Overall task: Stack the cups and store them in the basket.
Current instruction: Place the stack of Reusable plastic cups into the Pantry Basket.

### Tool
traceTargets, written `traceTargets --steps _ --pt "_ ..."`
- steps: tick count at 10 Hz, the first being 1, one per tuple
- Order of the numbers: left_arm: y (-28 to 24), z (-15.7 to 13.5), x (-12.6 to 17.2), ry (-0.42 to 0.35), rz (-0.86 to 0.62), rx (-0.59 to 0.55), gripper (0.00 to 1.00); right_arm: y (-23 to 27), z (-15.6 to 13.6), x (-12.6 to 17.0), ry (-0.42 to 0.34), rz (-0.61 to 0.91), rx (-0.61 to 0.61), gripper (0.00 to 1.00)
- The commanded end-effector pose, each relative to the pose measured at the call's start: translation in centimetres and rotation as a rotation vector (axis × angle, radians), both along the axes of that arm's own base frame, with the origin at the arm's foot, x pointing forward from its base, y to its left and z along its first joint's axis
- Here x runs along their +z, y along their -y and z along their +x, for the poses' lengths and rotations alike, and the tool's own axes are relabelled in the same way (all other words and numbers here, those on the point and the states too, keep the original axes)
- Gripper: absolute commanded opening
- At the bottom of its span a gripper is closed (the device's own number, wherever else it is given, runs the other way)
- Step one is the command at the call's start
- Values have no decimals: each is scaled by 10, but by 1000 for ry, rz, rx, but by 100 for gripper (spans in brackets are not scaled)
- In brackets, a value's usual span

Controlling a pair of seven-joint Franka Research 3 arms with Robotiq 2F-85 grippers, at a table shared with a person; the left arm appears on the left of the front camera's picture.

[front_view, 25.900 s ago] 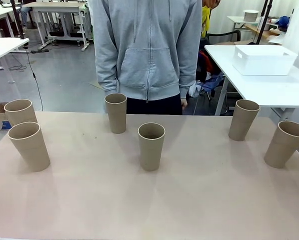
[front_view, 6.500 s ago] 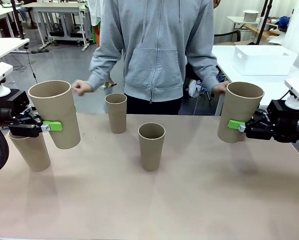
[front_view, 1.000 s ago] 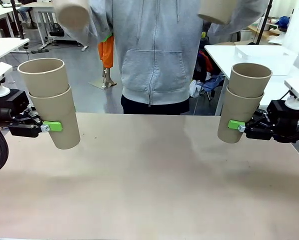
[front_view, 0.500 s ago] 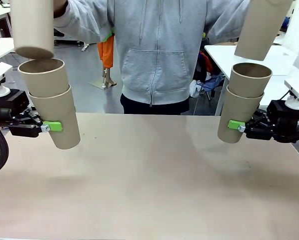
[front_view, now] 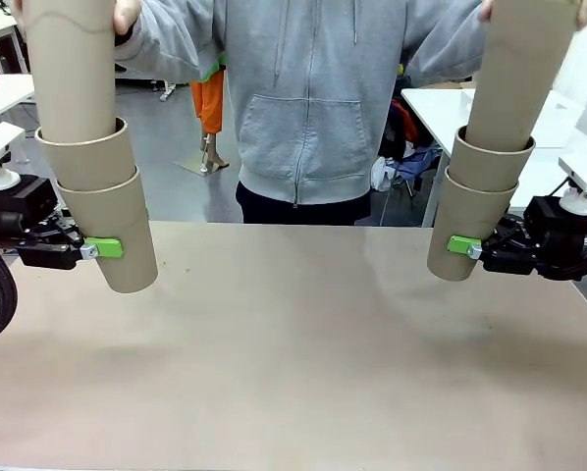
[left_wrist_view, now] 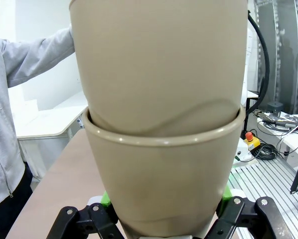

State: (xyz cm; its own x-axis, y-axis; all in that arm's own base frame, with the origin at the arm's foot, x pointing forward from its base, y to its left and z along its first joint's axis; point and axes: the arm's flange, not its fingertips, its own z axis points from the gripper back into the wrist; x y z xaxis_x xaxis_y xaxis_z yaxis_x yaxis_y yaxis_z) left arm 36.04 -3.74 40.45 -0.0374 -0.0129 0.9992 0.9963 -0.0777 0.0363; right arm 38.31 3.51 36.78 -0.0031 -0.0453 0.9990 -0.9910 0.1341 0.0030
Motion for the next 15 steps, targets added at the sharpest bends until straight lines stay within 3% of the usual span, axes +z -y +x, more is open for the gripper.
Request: traceTargets --steps 1,15 --pt "-2 -2 5 0 -8 4 85 0 0 3 9 1 -1 83" --pt "-2 -2 5 0 -8 4 85 0 0 3 9 1 -1 83"
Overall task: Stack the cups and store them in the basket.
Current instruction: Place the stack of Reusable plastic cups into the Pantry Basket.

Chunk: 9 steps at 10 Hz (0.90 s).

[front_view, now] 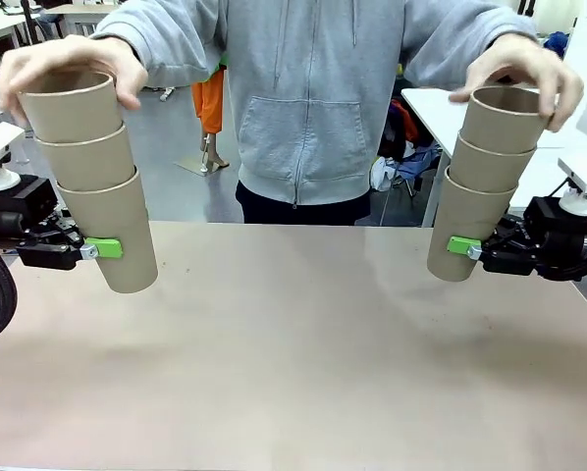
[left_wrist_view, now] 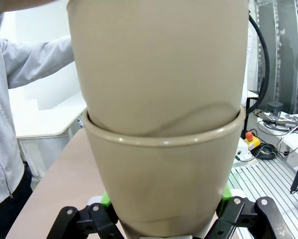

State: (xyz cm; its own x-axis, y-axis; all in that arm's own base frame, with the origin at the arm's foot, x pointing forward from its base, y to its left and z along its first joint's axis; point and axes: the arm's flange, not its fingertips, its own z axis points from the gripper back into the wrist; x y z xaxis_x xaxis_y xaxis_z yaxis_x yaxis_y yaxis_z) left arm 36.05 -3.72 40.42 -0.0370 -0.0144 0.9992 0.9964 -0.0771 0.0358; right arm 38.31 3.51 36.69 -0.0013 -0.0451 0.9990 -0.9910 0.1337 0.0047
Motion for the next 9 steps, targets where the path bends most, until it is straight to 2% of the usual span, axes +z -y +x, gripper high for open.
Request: traceTargets --steps 1,9 --pt "-2 -2 5 0 -9 3 85 0 0 3 11 1 -1 83" --pt "-2 -2 5 0 -9 3 85 0 0 3 11 1 -1 83"
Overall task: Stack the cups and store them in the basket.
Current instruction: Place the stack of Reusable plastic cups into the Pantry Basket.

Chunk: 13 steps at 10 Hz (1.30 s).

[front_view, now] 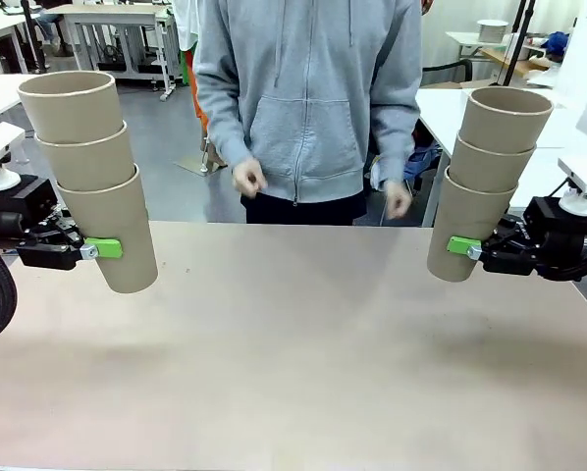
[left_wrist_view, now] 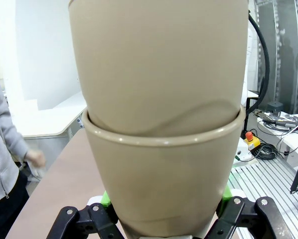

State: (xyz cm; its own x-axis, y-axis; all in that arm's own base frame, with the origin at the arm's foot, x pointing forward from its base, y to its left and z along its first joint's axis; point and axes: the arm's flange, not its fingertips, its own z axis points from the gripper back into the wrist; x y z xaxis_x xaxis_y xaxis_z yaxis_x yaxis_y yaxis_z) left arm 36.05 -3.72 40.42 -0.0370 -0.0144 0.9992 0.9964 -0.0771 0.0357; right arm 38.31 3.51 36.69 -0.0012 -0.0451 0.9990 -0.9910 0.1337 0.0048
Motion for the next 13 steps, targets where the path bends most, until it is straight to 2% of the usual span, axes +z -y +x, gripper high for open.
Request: traceTargets --steps 1,13 --pt "-2 -2 5 0 -9 3 85 0 0 3 11 1 -1 83" --pt "-2 -2 5 0 -9 3 85 0 0 3 11 1 -1 83"
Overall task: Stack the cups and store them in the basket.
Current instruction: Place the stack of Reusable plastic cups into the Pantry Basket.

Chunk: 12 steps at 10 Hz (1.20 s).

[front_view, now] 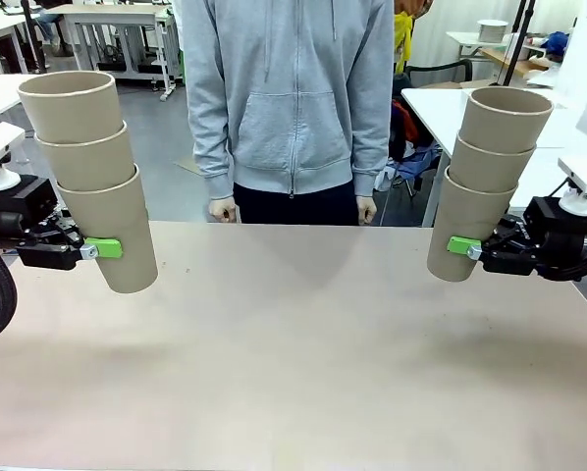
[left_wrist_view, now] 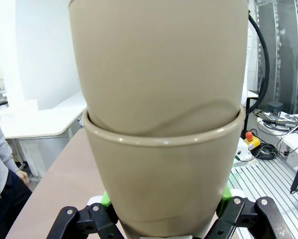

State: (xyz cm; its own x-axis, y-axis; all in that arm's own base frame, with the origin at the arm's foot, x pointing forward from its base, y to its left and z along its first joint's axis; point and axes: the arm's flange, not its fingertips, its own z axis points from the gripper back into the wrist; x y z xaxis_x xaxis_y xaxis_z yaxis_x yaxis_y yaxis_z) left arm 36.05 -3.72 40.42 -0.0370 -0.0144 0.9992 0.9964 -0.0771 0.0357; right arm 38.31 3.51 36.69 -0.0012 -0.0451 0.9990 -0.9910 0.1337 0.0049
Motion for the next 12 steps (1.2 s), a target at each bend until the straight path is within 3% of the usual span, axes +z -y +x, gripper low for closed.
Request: traceTargets --steps 1,12 --pt "-2 -2 5 0 -9 3 85 0 0 4 11 1 -1 83" --pt "-2 -2 5 0 -9 3 85 0 0 4 11 1 -1 83"
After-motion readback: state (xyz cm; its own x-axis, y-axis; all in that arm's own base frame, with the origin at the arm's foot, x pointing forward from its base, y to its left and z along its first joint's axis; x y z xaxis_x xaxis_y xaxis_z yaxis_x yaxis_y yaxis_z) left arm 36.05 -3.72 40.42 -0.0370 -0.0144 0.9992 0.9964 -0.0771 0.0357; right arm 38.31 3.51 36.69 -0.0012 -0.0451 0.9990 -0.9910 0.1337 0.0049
